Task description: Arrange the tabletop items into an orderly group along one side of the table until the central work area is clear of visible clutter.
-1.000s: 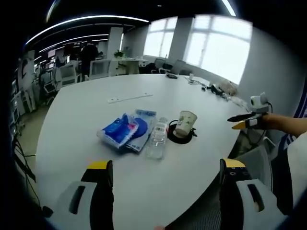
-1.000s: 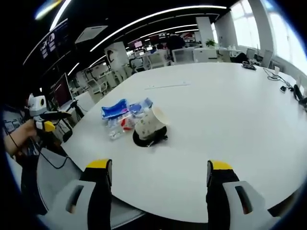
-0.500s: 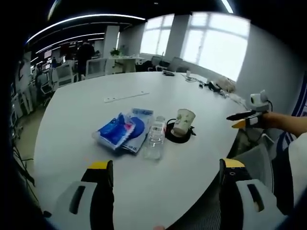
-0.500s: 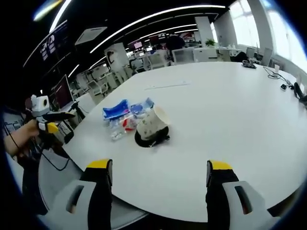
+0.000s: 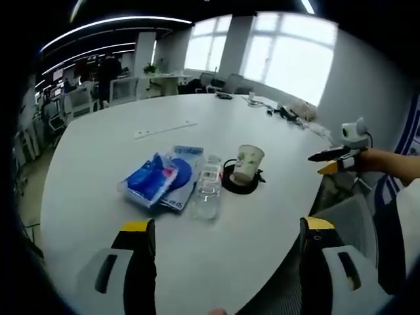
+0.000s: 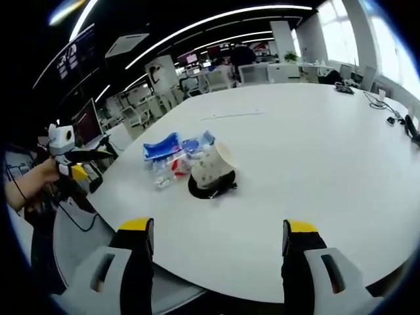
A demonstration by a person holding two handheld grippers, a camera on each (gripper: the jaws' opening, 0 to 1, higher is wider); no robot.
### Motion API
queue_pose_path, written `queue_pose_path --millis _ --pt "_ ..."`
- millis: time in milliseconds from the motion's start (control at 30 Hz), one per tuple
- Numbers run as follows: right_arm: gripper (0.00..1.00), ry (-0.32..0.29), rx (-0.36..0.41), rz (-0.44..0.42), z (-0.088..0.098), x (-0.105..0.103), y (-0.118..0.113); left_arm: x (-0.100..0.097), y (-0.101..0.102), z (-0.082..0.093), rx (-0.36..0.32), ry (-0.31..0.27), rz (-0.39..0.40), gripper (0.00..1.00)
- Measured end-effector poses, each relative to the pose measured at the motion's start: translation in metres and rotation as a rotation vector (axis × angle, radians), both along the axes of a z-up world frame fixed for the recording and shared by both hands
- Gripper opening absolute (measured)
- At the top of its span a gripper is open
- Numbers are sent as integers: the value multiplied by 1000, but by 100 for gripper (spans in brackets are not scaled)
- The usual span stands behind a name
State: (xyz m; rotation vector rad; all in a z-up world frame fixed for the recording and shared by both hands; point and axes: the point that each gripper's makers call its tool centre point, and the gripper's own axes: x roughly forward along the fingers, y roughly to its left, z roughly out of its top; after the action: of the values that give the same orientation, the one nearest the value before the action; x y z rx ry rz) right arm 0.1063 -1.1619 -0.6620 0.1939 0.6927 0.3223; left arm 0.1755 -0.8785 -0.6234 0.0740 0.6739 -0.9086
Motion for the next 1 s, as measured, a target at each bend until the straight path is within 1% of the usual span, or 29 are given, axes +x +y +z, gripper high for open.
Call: queue_pose_path --millis 400,600,733,1000 --pt "78 -6 6 4 2 2 4 7 -12 -5 3 10 -34 87" --pt "78 -5 4 -8 3 -3 3 9 -21 -11 2 24 -58 87" --pt "77 0 28 -25 2 -8 4 9 -30 -17 6 37 -85 86" --pt "77 5 28 -25 1 -11 7 16 -43 -20 10 43 -111 86"
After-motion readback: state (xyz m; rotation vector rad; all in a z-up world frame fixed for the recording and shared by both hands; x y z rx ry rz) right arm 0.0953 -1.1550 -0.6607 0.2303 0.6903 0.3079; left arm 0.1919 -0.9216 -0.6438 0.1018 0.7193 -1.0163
